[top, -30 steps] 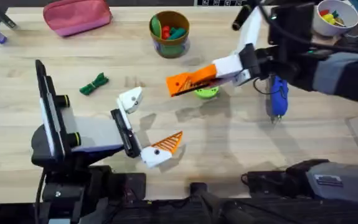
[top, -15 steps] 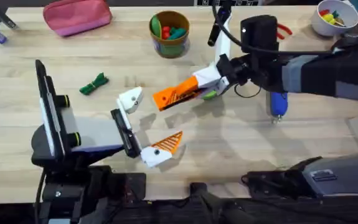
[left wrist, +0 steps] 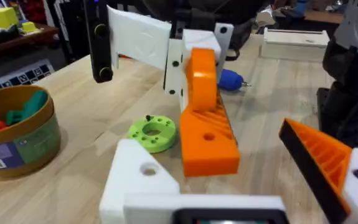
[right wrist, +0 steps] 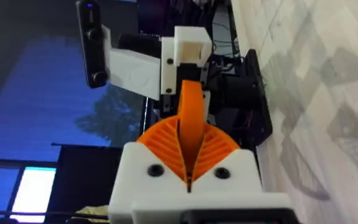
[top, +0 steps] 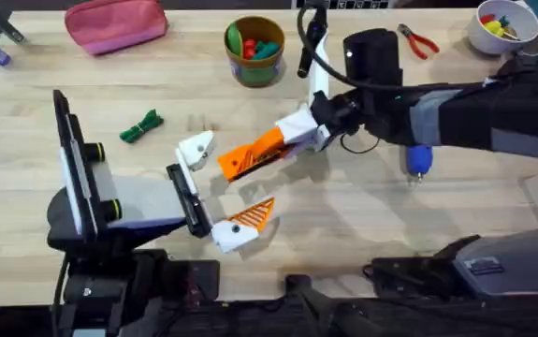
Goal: Pick up the gripper from the table and insert it into the empty holder that is missing its gripper. Then pick up a screw, insert it into the mounting hole, and use the screwdriver to tighten it. Finally, clean up the table by picking up the vegetable and placing it into the bucket.
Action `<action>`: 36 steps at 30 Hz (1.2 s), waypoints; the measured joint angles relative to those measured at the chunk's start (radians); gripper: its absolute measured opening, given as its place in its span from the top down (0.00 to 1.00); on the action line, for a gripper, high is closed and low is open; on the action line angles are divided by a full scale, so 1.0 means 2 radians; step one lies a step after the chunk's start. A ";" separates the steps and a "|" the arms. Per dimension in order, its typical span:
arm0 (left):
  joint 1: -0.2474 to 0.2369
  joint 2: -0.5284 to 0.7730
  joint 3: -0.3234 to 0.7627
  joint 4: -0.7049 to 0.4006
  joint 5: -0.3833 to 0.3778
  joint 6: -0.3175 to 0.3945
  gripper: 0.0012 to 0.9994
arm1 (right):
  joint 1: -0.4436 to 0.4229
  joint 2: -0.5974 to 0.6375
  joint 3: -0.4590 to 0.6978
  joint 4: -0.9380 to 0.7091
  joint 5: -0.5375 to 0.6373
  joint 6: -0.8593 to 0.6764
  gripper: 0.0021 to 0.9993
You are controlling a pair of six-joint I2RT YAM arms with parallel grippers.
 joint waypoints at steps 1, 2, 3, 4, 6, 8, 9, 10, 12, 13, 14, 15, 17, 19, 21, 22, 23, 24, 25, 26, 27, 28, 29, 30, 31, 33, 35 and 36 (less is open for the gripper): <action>0.000 0.000 0.000 0.000 0.000 0.000 0.01 | 0.002 0.000 0.001 0.000 0.000 0.001 1.00; 0.000 0.000 0.000 0.000 0.000 0.000 0.01 | 0.003 0.000 0.001 0.001 0.000 0.002 1.00; 0.000 0.000 0.000 0.000 0.000 0.000 0.01 | 0.003 0.000 0.002 0.001 0.000 0.002 1.00; 0.000 0.000 0.000 0.000 0.000 0.000 0.01 | 0.003 0.000 0.003 0.008 0.000 0.003 1.00; 0.000 0.000 0.000 0.000 0.000 0.000 0.01 | 0.003 0.000 0.005 0.028 -0.001 0.006 1.00; 0.000 0.000 0.000 0.000 0.000 0.000 0.01 | 0.004 0.005 0.008 0.053 -0.001 0.009 1.00; 0.000 0.000 0.000 0.000 0.000 0.000 0.01 | 0.006 0.009 0.010 0.062 -0.002 0.011 1.00; 0.000 0.000 0.000 0.000 0.000 0.000 0.01 | 0.007 0.013 0.011 0.069 -0.002 0.013 1.00; 0.000 0.000 0.000 0.000 0.000 0.000 0.01 | 0.008 0.023 0.012 0.077 -0.002 0.017 1.00; 0.000 0.000 0.000 0.000 0.000 0.000 0.01 | 0.008 0.027 0.012 0.077 -0.002 0.018 1.00; 0.000 0.000 0.000 0.000 0.000 0.000 0.01 | 0.009 0.038 0.012 0.084 -0.002 0.021 1.00; 0.000 0.000 0.000 0.000 0.000 0.000 0.01 | 0.009 0.039 0.012 0.089 -0.002 0.021 1.00; 0.000 0.000 0.000 0.000 0.000 0.000 0.01 | 0.009 0.039 0.012 0.100 -0.002 0.022 1.00; 0.000 0.000 0.000 0.000 0.000 0.000 0.01 | 0.010 0.039 0.012 0.103 -0.002 0.024 1.00; 0.000 0.000 0.000 0.000 0.000 0.000 0.01 | 0.010 0.039 0.012 0.104 -0.002 0.026 1.00; 0.000 0.000 0.000 0.000 0.000 0.000 0.01 | 0.011 0.039 0.012 0.106 -0.002 0.028 1.00; 0.000 0.000 0.000 0.000 0.000 0.000 0.01 | 0.011 0.039 0.012 0.109 -0.002 0.030 1.00; 0.000 0.000 0.000 0.000 0.000 0.000 0.01 | 0.012 0.039 0.012 0.114 -0.002 0.033 1.00; 0.000 0.000 0.000 0.000 0.000 0.000 0.01 | 0.012 0.039 0.012 0.120 -0.002 0.035 1.00; 0.000 0.000 0.000 0.000 0.000 0.000 0.01 | 0.013 0.039 0.012 0.126 -0.002 0.038 1.00; 0.000 0.000 0.000 0.000 0.000 0.000 0.01 | 0.013 0.039 0.012 0.130 -0.002 0.040 1.00; 0.000 0.000 0.000 0.000 0.000 0.000 0.01 | 0.013 0.039 0.012 0.131 -0.002 0.042 1.00; 0.000 0.000 0.000 0.000 0.000 0.000 0.01 | 0.014 0.039 0.012 0.132 -0.002 0.045 1.00; 0.000 0.000 0.000 0.000 0.000 0.000 0.01 | 0.014 0.039 0.012 0.131 -0.002 0.047 1.00; 0.000 0.000 0.000 0.000 0.000 0.000 0.01 | 0.014 0.039 0.012 0.132 -0.002 0.050 1.00; 0.000 0.000 0.000 0.000 0.000 0.000 0.01 | 0.014 0.039 0.012 0.131 -0.002 0.051 1.00; 0.000 0.000 0.000 0.000 0.000 0.000 0.01 | 0.014 0.039 0.012 0.131 -0.002 0.055 1.00; 0.000 0.000 0.000 0.000 0.000 0.000 0.01 | 0.014 0.039 0.012 0.132 -0.001 0.058 1.00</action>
